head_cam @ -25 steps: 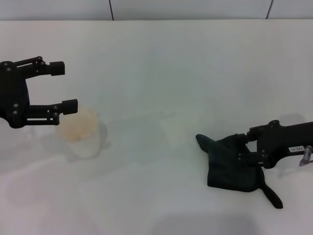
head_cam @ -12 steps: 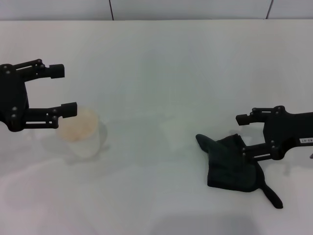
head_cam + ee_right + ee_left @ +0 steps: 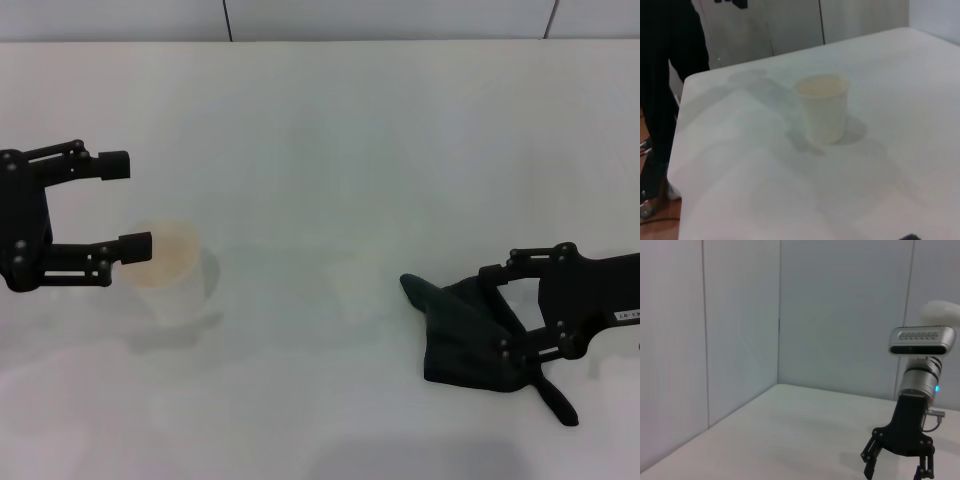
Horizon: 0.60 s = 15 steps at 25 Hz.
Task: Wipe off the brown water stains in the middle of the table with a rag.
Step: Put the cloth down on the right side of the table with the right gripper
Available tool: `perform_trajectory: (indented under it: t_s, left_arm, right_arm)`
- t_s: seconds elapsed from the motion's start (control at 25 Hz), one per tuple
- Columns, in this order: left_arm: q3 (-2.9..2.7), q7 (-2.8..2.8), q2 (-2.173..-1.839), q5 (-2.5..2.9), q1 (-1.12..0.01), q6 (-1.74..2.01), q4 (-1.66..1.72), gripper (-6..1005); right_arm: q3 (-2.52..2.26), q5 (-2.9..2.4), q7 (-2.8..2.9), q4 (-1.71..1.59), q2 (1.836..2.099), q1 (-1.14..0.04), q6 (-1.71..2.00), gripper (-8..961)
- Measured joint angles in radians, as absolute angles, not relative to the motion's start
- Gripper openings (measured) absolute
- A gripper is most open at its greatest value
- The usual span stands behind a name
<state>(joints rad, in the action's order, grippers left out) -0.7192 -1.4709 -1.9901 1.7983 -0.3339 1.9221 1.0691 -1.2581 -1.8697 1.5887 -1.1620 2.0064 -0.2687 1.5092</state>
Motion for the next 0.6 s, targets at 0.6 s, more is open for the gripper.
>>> perform_trajectory:
  t_s: [0.6]
  left_arm:
    - [-0.733,-1.480,-1.990,1.822,-0.315,1.934,1.078,887]
  right_arm:
    - [-1.251,-1.926,1.623,-1.167,2.006,-0.299,1.533,849]
